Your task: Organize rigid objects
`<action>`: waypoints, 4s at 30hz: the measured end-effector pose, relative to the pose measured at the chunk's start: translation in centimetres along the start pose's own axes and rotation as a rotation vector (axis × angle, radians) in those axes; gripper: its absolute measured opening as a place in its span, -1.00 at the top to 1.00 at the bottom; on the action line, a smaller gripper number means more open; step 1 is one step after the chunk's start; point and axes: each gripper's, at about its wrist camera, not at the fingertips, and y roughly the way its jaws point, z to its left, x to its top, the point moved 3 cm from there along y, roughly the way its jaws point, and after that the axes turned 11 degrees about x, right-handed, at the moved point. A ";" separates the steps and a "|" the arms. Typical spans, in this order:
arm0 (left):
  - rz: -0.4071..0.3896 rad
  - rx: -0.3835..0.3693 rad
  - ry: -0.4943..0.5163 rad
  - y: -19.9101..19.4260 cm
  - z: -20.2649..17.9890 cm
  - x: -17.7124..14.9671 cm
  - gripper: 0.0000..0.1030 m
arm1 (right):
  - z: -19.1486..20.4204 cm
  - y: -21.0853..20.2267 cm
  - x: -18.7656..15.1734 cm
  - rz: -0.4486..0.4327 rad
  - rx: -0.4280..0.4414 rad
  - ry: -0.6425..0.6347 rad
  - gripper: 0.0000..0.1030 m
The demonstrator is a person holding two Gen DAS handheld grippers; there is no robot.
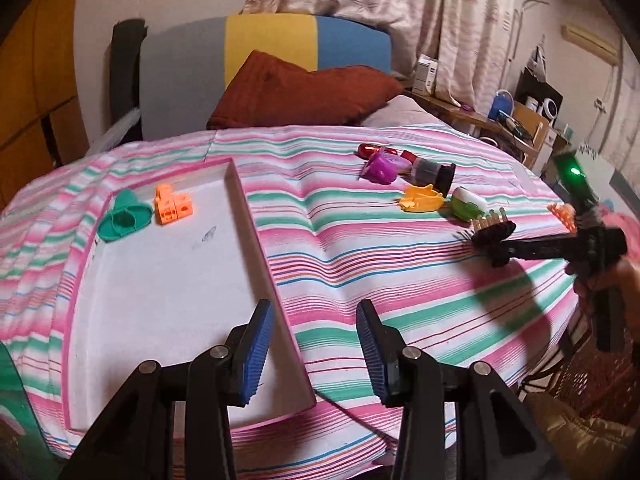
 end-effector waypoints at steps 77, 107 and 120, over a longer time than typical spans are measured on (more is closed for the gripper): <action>0.089 -0.142 0.110 10.1 -12.1 9.9 0.16 | -7.8 -3.0 2.5 -0.093 0.152 0.448 -0.08; 0.050 -0.092 0.098 11.9 -10.3 11.5 0.15 | -9.8 -7.4 -1.3 -0.192 -0.081 0.547 -0.65; 0.055 -0.057 0.141 14.7 -11.6 12.0 0.15 | -4.0 -2.2 1.1 -0.075 -0.045 0.349 -0.62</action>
